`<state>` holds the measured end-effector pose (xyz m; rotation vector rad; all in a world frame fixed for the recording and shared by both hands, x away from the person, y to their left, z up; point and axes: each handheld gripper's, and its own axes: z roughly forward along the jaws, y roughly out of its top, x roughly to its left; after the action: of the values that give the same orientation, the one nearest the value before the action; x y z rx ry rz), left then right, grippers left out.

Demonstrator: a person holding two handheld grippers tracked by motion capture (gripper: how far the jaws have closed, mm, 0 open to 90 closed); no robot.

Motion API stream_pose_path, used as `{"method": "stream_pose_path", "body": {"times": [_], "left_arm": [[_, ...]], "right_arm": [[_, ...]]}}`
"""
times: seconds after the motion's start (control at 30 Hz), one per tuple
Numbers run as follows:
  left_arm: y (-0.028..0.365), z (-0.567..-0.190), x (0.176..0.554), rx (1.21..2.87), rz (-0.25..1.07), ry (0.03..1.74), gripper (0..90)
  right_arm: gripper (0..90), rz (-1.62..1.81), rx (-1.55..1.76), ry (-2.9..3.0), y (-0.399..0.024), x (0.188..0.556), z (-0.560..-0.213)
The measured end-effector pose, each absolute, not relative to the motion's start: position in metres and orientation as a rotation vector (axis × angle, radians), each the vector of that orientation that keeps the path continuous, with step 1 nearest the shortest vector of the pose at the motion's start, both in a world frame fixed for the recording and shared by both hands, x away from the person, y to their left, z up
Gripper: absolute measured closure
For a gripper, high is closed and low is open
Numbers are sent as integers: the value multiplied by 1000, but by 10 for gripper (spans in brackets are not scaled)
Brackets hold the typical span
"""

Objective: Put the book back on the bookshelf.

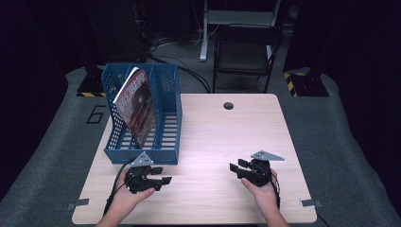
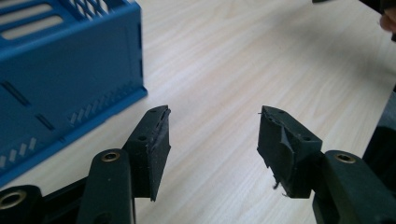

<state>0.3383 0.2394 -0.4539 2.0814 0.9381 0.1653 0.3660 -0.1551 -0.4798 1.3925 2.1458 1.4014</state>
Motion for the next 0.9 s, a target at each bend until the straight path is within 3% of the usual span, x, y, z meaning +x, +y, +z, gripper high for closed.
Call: {"method": "stream_pose_path", "body": {"times": [0.57,0.7,0.9], "left_arm": [[254,-496,345,2075,137,1033,428],[262,-499,348,1996,63,1112,425],[266,-502,354,1974,109,1143,411]], "right_arm": [[516,1387,1391,2160,-154,367,-482],[515,1381,1398,2165,-152,367,-484],[513,1363,1396,2183,-151,369,-487]]}}
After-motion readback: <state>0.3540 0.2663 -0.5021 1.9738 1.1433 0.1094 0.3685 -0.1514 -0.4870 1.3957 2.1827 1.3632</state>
